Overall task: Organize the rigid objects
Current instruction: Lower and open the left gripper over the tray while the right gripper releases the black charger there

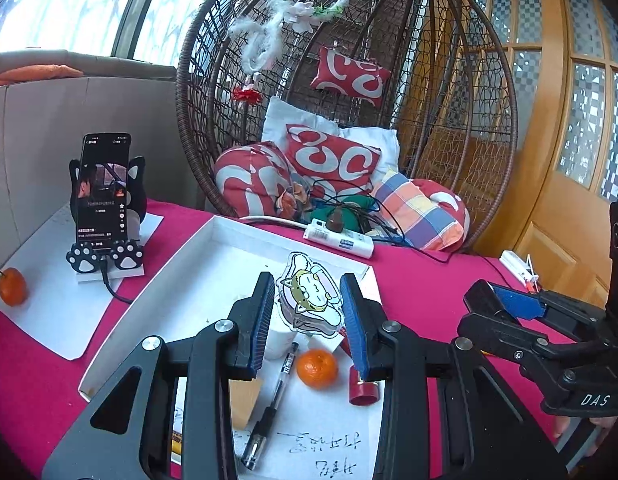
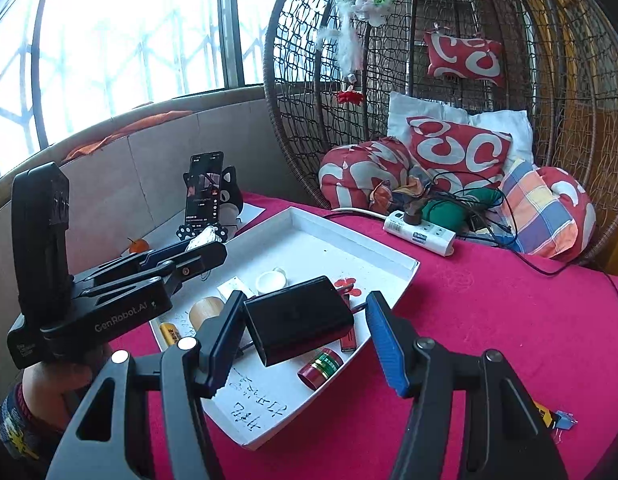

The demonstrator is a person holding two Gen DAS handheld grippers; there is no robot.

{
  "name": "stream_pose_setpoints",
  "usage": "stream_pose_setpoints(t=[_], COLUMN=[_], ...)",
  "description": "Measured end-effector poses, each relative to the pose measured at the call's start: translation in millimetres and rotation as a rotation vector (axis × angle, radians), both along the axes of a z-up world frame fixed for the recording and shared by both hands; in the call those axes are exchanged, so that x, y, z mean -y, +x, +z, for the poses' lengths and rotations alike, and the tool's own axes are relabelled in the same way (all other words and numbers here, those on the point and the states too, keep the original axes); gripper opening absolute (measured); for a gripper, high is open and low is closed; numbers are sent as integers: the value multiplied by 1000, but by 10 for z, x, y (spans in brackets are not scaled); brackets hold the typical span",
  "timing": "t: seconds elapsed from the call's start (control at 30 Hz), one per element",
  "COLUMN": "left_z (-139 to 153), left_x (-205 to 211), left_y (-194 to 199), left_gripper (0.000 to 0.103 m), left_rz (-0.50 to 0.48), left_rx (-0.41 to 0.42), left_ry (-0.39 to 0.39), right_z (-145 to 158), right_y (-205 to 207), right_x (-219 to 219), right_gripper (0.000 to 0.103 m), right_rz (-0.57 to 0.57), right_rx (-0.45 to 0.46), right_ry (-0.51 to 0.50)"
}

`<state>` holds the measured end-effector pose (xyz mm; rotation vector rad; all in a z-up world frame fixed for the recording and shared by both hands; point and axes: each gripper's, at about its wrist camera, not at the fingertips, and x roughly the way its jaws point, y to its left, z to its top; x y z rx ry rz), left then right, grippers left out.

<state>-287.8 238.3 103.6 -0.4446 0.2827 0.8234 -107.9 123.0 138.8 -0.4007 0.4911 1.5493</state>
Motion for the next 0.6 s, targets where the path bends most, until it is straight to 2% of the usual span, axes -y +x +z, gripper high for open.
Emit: stream_pose_setpoints(t=[0.6], left_z=[-6], left_x=[-243], left_y=[3], left_gripper=[33], left_rz=[23], left_rx=[-53], left_ry=[14], right_z=[-43], right_y=[-67], right_x=[-230], right_gripper=[61], right_rz=[5], right_rx=[-11], right_ry=[-20])
